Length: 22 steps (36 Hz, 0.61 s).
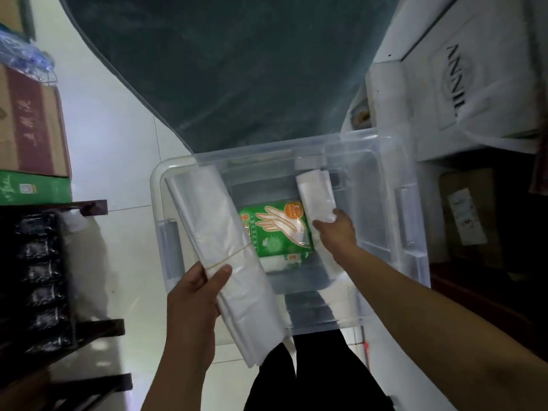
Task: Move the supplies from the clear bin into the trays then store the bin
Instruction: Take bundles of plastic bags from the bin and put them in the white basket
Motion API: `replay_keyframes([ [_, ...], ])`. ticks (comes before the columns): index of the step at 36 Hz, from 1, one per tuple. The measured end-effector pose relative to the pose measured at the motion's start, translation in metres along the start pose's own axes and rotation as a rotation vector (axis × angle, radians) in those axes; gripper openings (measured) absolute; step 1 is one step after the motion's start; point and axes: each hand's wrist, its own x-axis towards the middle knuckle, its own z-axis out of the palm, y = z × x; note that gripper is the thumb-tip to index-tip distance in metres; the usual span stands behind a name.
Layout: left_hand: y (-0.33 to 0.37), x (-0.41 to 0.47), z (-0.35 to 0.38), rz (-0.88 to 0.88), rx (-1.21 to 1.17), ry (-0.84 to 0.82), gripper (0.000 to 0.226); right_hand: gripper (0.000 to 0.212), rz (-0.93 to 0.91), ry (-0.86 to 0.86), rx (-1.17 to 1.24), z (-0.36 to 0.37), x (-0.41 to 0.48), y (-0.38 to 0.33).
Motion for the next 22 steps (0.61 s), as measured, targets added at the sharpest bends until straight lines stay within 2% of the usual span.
replay_keyframes([
  [3, -0.01, -0.001, -0.003, -0.043, -0.006, 0.039, 0.02, 0.084, 0.068, -0.017, -0.281, 0.008, 0.032, 0.018],
  [6, -0.019, -0.003, -0.005, -0.071, 0.01, 0.05, 0.023, 0.099, 0.127, -0.04, -0.308, 0.021, 0.052, 0.024],
  [12, -0.027, 0.001, -0.009, -0.106, 0.023, 0.084, 0.025, 0.11, 0.172, 0.034, -0.396, 0.041, 0.072, 0.032],
  [14, -0.027, 0.003, -0.01, -0.123, 0.02, 0.09, 0.023, 0.103, 0.171, 0.042, -0.414, 0.038, 0.075, 0.034],
  [19, -0.019, 0.006, -0.012, -0.16, -0.005, 0.072, 0.023, 0.055, 0.03, 0.033, -0.363, 0.016, 0.067, 0.033],
  [22, -0.009, 0.005, -0.016, -0.157, -0.019, 0.062, 0.023, 0.04, -0.027, -0.02, -0.379, 0.005, 0.059, 0.032],
])
